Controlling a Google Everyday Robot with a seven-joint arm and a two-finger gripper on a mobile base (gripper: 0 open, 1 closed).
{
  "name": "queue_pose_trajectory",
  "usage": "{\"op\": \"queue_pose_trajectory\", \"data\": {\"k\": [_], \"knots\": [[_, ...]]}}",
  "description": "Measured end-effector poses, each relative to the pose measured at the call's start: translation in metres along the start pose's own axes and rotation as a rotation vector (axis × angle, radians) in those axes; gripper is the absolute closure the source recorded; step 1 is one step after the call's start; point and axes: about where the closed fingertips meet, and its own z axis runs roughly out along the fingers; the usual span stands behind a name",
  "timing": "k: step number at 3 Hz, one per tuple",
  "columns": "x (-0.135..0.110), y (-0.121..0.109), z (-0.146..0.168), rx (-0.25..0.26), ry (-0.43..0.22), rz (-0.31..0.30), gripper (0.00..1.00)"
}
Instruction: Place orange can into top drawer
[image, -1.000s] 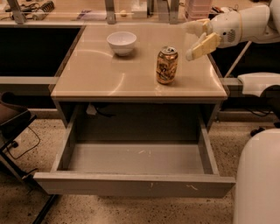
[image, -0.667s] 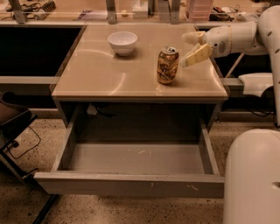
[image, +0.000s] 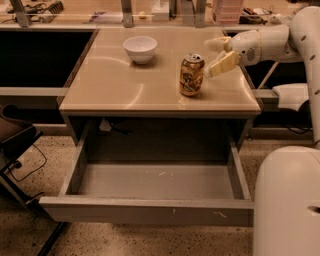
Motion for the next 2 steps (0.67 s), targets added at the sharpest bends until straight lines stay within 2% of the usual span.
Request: {"op": "queue_pose_trajectory", "data": {"k": [1,2], "knots": [[0.014,0.005,0.005,-0.026,0.019,0.025,0.00],[0.035,0.015,0.034,-0.078,0.026,0.063,0.00]]}}
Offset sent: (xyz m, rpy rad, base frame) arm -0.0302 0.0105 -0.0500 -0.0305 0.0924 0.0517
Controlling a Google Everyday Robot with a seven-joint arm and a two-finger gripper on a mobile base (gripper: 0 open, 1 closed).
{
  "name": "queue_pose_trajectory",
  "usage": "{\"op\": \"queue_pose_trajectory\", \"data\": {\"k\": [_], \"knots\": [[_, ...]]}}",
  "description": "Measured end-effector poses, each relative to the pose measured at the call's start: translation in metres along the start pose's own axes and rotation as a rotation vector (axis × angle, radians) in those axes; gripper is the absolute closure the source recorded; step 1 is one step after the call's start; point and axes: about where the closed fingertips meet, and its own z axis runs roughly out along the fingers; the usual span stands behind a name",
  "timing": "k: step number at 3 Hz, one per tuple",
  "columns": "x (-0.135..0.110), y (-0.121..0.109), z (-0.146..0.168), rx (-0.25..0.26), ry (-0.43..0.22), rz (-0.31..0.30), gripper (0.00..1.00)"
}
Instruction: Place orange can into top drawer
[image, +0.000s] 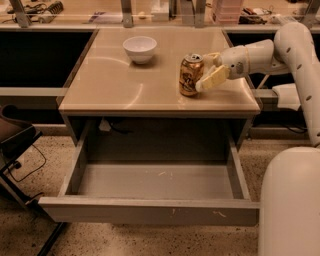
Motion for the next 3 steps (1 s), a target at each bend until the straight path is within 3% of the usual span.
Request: {"op": "queue_pose_trajectory", "data": {"k": [1,2,3], "knots": [[0.0000,0.0000,0.0000,0.000,0.000,0.000,0.00],[0.0000,0.0000,0.0001,0.000,0.000,0.000,0.17],[0.0000,0.0000,0.0001,0.000,0.000,0.000,0.41]]}}
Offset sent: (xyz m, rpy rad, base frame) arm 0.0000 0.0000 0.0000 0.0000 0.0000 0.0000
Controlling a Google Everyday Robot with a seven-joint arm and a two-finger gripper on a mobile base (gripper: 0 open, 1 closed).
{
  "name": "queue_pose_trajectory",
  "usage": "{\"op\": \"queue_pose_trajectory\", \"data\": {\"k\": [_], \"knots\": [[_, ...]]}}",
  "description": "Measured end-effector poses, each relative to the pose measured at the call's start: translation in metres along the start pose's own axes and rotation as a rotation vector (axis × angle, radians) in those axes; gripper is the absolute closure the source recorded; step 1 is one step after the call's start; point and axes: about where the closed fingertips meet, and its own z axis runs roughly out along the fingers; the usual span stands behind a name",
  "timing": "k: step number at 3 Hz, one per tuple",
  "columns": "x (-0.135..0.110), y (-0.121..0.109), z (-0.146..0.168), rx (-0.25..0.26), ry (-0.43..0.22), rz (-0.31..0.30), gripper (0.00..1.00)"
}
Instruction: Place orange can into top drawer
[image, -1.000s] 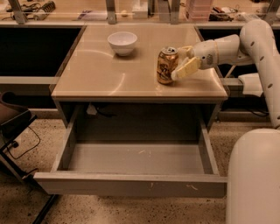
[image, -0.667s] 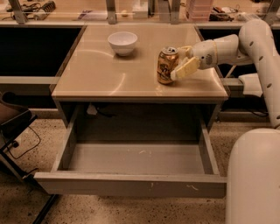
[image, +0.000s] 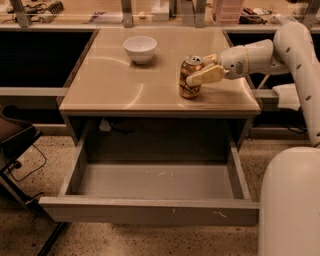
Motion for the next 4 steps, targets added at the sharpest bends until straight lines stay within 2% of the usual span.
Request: {"op": "queue_pose_trajectory", "data": {"k": [2,3,4], "knots": [[0.000,0.000,0.000,0.000,0.000,0.000,0.87],[0.002,0.016,-0.021,0.003,0.025,-0.017,1.00],[-0.008,0.053,-0.071,0.071,0.017,-0.058,1.00]]}}
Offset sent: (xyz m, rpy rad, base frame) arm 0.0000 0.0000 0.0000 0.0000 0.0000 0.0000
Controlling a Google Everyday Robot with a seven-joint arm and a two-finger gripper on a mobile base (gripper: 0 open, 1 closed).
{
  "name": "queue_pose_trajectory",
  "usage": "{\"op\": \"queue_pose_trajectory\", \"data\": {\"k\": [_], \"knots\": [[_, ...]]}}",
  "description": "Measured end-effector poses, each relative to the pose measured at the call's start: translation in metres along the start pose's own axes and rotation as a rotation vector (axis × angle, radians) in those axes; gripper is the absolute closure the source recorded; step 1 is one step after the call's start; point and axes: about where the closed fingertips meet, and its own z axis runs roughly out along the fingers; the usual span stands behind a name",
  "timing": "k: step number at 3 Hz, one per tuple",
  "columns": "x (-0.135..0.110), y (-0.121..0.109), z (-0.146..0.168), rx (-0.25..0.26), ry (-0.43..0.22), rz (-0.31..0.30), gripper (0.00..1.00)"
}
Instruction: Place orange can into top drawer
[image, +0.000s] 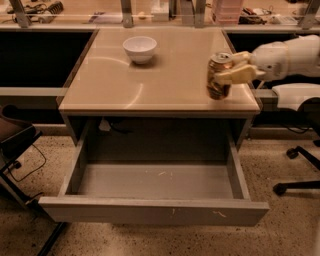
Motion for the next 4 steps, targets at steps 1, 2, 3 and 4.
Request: {"op": "queue_pose_trajectory", "data": {"k": [1,2,3,4], "knots": [[-0.010,0.058,-0.056,0.082,-0.006,-0.019,1.00],[0.019,0.131,-0.099,0.104,0.025,0.079,1.00],[0.055,0.153,-0.103,0.098,0.037,0.161,1.00],[0.055,0.149,-0.084,0.096,0.026,0.148,1.00]]}}
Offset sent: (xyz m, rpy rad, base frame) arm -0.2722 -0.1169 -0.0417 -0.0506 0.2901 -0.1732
